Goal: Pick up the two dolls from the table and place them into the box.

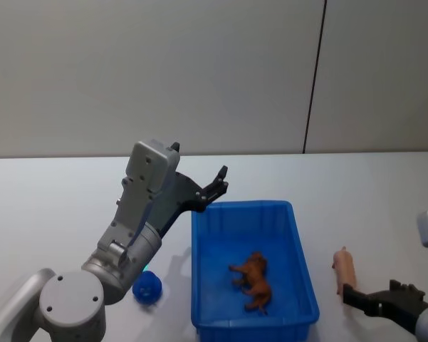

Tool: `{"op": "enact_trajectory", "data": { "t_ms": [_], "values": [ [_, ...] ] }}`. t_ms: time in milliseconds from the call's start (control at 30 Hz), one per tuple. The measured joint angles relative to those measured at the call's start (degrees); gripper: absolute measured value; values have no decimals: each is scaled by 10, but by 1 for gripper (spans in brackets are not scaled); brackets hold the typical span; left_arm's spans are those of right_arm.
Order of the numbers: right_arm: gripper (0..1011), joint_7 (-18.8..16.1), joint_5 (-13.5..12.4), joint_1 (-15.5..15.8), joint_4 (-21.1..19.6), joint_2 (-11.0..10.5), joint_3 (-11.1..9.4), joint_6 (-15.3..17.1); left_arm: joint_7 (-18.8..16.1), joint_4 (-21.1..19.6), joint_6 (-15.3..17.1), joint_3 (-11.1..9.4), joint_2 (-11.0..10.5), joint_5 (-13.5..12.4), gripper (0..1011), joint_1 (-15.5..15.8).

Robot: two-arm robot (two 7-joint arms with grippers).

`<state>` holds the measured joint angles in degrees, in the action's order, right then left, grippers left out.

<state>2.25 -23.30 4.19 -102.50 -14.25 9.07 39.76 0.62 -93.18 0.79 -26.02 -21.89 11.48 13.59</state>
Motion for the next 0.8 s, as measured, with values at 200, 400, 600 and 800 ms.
{"op": "enact_trajectory", "data": {
  "t_ms": [200, 400, 600, 800],
  "values": [
    [1001, -4, 11, -7, 12, 6, 5, 2, 0, 0, 0, 0, 0, 0, 1001, 0],
    [1001, -11, 23, -18, 22, 12, 10, 2, 0, 0, 0, 0, 0, 0, 1001, 0],
    [1001, -14, 32, -26, 32, 18, 13, 2, 0, 0, 0, 0, 0, 0, 1001, 0],
    [1001, -12, 33, -32, 40, 23, 14, 3, 0, 0, 0, 0, 0, 0, 1001, 0]
  ]
}}
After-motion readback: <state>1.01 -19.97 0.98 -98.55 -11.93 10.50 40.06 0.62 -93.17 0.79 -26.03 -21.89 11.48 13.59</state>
